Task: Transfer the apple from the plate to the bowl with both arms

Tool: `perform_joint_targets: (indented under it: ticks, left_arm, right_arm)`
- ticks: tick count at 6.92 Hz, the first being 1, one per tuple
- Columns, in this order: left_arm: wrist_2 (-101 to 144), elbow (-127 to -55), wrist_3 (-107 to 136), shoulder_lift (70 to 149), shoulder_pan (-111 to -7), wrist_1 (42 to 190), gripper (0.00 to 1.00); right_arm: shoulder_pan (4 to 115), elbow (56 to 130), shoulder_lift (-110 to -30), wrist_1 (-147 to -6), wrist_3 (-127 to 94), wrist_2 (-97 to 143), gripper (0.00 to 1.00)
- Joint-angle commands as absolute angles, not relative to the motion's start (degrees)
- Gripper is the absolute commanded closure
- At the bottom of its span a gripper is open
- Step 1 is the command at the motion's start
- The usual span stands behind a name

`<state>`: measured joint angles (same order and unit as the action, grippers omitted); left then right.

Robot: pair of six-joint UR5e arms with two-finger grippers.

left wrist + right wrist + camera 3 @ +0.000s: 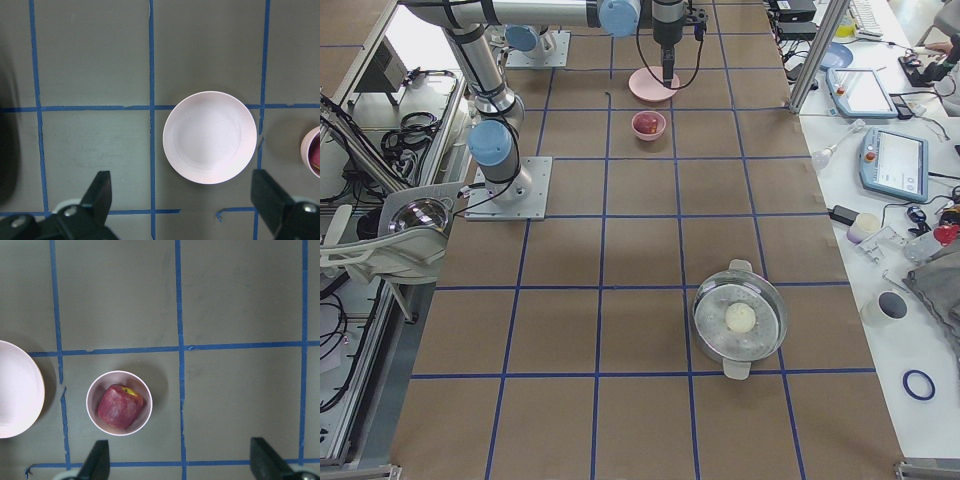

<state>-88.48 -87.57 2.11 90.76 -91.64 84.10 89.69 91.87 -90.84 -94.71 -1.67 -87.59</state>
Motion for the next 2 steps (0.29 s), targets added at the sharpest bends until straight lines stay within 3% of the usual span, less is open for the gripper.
perform_joint_targets:
  ticks: [1,2]
  left_arm:
    - [-88.59,-89.12,2.20,90.00,-91.67,83.58,0.00]
    - [-89.12,-89.03,2.20,90.09,-91.67,83.58,0.00]
  right_arm:
    - [89.65,92.02,-90.79,-95.01,-1.85,-88.07,0.00]
    - [89.56,91.76,-90.70,-95.01,-0.89,-88.15,0.00]
